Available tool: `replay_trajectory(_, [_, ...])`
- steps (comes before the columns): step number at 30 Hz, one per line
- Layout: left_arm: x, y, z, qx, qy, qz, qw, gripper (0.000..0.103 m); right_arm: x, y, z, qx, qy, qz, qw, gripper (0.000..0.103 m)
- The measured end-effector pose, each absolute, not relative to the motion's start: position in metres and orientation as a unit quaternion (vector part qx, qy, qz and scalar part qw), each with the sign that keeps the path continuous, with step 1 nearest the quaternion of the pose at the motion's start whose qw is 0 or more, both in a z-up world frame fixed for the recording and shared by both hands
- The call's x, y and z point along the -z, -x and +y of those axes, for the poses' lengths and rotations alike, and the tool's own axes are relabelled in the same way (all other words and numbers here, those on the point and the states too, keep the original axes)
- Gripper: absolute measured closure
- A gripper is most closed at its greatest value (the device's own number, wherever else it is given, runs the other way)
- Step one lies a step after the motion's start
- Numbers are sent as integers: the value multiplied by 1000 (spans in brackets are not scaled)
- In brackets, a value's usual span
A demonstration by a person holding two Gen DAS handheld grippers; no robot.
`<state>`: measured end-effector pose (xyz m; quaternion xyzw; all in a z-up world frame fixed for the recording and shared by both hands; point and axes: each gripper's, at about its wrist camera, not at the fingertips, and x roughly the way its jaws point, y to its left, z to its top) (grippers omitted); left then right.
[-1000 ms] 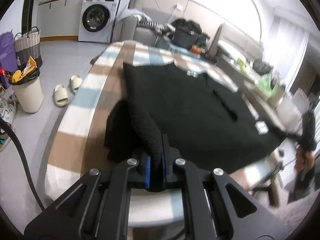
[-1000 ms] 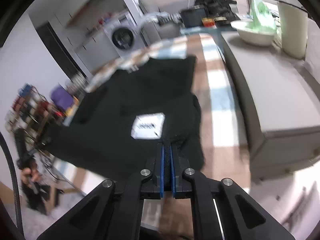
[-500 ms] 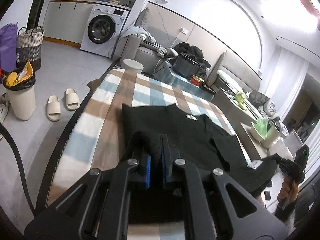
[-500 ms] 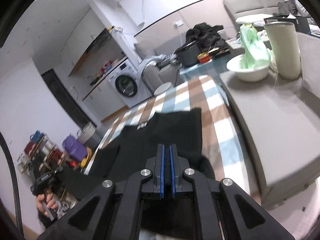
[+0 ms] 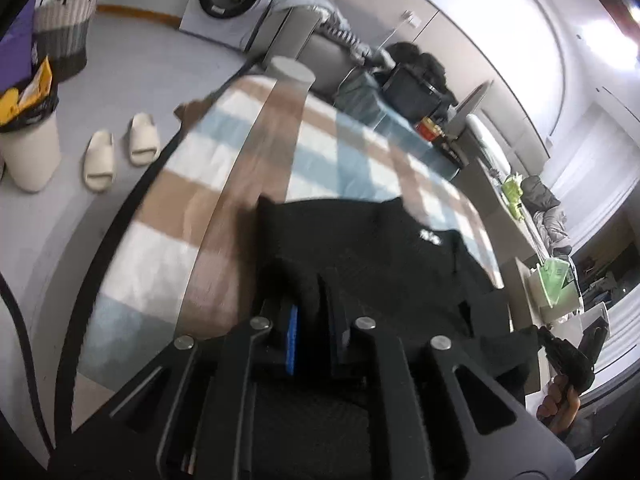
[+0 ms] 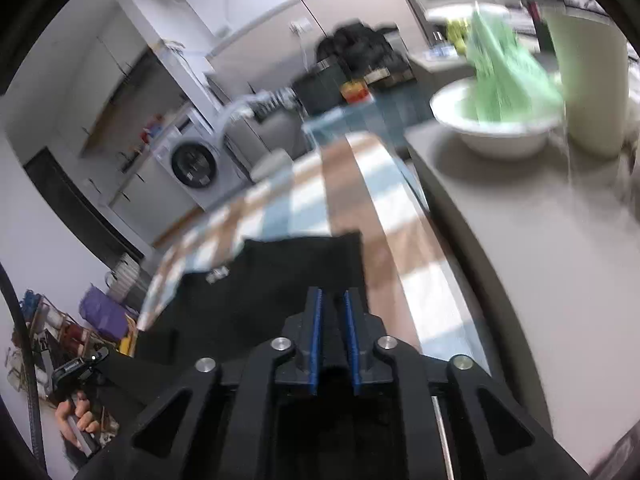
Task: Fold small clothes
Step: 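Lift the folded sweater edge with both grippers and fold it over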
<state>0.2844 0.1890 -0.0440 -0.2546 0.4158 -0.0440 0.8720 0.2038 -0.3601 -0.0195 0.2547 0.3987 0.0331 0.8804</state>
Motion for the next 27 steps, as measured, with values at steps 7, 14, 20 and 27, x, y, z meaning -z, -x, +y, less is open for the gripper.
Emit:
replay_trajectory(7, [61,-275,191,35,255,430,865,83,35,-184,-365,-53,-259,420,868,61])
replay_trajectory(14, [55,-266,190,41,264,424,866,67,43,-175,-349,-128,-300,437,838,57])
replay_trajectory(20, [54,-267,187,42,259,427,865,66,55,-190,-341,-125,-338,445,820,49])
replay_trajectory(27, [55,-267,185,42,261,435,861,66,54,-205,-345,-110,-364,419,824,90])
